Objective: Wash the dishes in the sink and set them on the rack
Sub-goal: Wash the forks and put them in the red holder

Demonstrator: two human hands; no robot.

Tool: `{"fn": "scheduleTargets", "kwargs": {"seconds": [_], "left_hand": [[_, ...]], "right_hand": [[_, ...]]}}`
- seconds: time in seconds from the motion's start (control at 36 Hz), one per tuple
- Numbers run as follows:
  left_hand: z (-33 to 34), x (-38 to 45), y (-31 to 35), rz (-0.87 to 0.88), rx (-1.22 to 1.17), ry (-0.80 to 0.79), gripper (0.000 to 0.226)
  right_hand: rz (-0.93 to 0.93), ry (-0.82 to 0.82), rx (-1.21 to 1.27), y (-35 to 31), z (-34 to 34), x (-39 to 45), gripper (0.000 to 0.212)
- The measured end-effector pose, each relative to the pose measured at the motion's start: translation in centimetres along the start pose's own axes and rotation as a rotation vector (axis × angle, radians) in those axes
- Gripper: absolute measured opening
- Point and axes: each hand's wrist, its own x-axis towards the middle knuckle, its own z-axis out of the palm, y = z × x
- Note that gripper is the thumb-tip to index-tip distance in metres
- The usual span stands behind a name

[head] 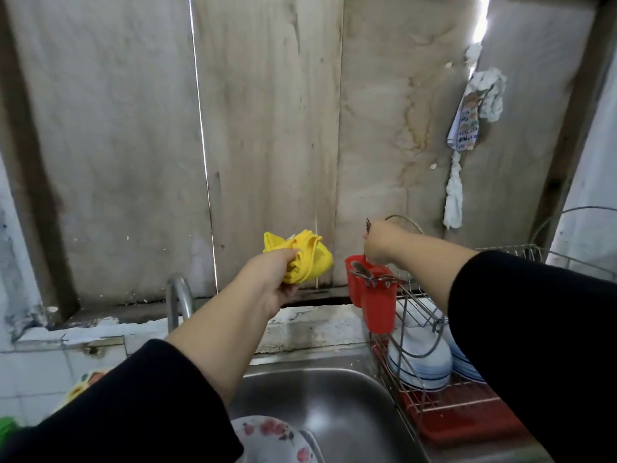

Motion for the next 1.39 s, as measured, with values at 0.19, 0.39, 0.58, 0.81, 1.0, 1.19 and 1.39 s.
{"fn": "scheduleTargets", "kwargs": {"seconds": [0.19, 0.39, 0.58, 0.81, 1.0, 1.19, 1.39], "left_hand": [[0.0, -0.3, -0.4, 0.002, -0.08, -0.039, 0.016], [0.3, -0.8, -0.4, -0.002, -0.086, -0.051, 0.009], [0.5, -1.3, -0.5, 0.023, -0.077, -0.03, 0.012], [-0.1, -3.1, -1.3, 0.033, -0.058, -0.027, 0.011], [-2.0, -5.0, -3.4, 0.029, -0.067, -0.076, 0.011], [-5.0, -6.3, -6.9, 0.0, -0.129, -0.11, 0.02], [-8.7, -8.1, -11.5, -0.035, -0.125, -0.106, 0.026]], "right_hand": [[-0.129, 0.003, -0.239, 1.1, 0.7, 2.4, 0.032], [-0.047, 0.053, -0.182, 1.2, 0.5, 2.5, 0.042], [-0.269, 0.331, 0.047, 1.5, 0.4, 1.2, 0.028], [-0.582, 0.403, 0.09, 0.5, 2.4, -3.3, 0.024], [-0.579, 0.307, 0.152, -0.8, 5.3, -6.6, 0.016], [-0.444, 0.221, 0.447, -1.0, 10.2, -8.8, 0.031], [0.009, -0.086, 1.089, 0.1, 19.0, -10.2, 0.05]]}}
